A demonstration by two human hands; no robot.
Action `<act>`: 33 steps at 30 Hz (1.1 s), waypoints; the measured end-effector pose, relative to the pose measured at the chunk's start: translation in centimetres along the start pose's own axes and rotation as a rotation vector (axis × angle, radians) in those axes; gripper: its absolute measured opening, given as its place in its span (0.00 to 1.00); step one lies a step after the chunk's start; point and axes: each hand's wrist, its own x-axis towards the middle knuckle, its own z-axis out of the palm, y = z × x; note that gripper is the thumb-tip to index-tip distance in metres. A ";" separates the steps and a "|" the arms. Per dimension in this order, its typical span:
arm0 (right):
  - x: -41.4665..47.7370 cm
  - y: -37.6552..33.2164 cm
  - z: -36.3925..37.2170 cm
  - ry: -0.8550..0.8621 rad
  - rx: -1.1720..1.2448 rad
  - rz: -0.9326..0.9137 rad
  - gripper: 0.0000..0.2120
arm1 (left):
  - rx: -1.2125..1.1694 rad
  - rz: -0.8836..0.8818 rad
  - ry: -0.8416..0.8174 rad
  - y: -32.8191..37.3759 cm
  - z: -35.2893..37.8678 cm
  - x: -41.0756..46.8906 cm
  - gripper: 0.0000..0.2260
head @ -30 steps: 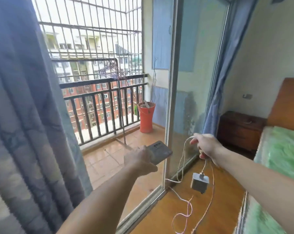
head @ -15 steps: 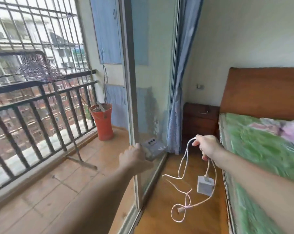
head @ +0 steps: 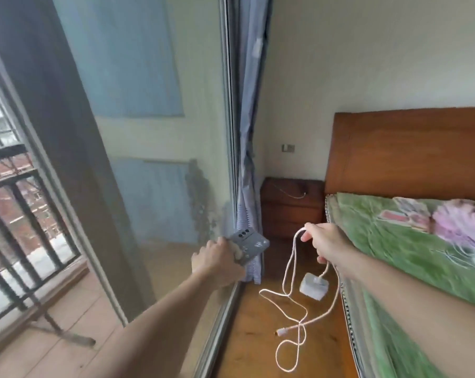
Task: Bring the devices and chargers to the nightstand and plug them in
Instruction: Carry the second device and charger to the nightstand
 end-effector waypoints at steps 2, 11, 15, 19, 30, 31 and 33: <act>4.0 -0.3 -0.7 0.021 -0.003 0.002 0.17 | -0.006 0.022 -0.010 1.7 0.7 4.4 0.24; 24.3 -0.2 -1.6 0.120 -0.084 0.038 0.14 | -0.030 0.161 -0.060 9.7 6.8 26.2 0.36; 34.6 -1.5 -2.0 0.174 -0.108 0.051 0.15 | -0.059 0.172 -0.096 11.9 8.4 37.3 0.35; 43.5 -2.9 -2.5 0.204 -0.099 0.025 0.16 | -0.030 0.165 -0.136 13.8 9.2 46.7 0.34; 69.8 -3.1 -2.5 0.180 0.007 -0.014 0.14 | 0.036 0.116 -0.137 19.5 12.5 70.1 0.36; 72.6 -3.1 -2.4 0.156 0.039 -0.006 0.14 | 0.042 0.101 -0.137 20.2 12.8 72.3 0.37; 78.0 -3.4 -2.4 0.107 0.091 0.011 0.13 | 0.035 0.065 -0.145 21.5 13.1 76.5 0.37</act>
